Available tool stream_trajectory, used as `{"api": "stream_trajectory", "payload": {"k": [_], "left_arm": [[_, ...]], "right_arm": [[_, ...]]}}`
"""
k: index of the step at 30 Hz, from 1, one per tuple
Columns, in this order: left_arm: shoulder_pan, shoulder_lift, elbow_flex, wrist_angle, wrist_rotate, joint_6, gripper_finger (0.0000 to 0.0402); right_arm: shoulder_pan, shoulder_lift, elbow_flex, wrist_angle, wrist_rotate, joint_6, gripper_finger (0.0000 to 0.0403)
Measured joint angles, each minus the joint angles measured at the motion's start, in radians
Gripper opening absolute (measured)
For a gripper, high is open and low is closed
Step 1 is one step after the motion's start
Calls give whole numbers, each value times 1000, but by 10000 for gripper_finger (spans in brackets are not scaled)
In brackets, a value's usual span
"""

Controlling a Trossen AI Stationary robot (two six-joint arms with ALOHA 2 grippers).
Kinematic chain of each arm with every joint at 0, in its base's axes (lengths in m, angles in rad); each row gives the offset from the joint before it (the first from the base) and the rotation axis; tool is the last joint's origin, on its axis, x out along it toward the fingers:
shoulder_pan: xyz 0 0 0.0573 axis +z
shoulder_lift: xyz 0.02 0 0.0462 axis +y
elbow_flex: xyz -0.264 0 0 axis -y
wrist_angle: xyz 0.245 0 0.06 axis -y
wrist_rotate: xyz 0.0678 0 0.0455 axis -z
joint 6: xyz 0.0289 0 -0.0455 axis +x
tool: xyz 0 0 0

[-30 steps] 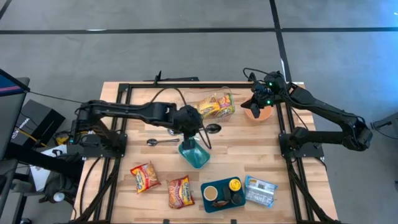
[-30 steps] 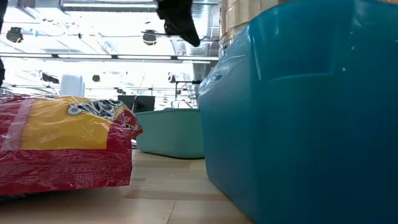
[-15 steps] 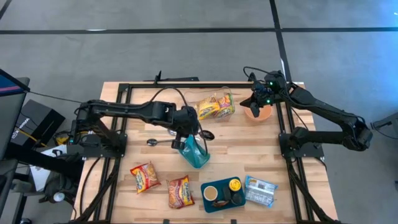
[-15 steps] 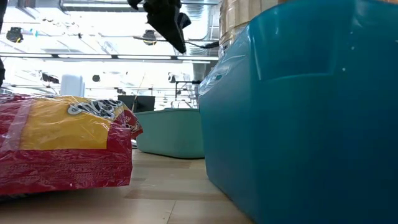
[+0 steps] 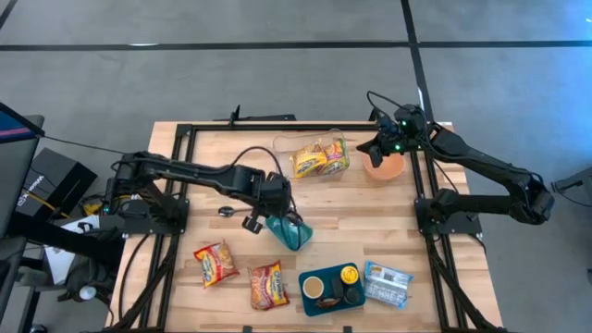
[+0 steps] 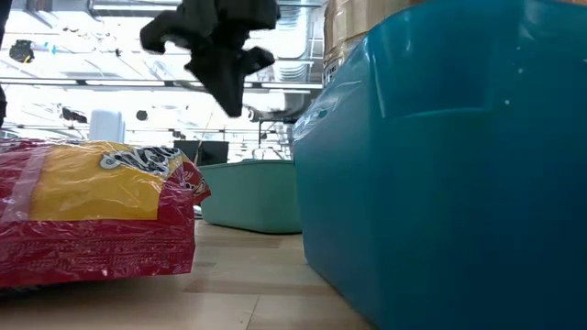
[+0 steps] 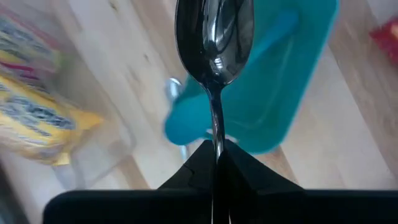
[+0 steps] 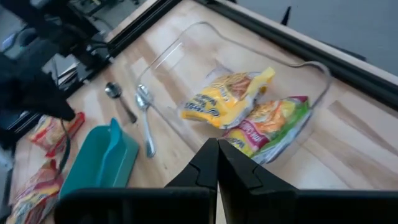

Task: Pick & Place Food Item
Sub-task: Put the right black spoon into the green bin

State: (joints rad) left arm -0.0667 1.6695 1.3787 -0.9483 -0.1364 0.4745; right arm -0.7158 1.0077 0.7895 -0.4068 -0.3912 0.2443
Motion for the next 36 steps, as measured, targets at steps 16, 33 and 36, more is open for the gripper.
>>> {"api": "stream_trajectory", "payload": {"k": [16, 33, 36], "left_arm": [[-59, 13, -172, 237, -108, 133, 16], [-106, 140, -173, 278, -197, 177, 10], [-106, 135, -173, 286, -197, 176, 28]], "right_arm": [[0, 0, 0, 0, 78, 19, 0], [0, 0, 0, 4, 78, 18, 0], [0, 0, 0, 6, 78, 18, 0]]}}
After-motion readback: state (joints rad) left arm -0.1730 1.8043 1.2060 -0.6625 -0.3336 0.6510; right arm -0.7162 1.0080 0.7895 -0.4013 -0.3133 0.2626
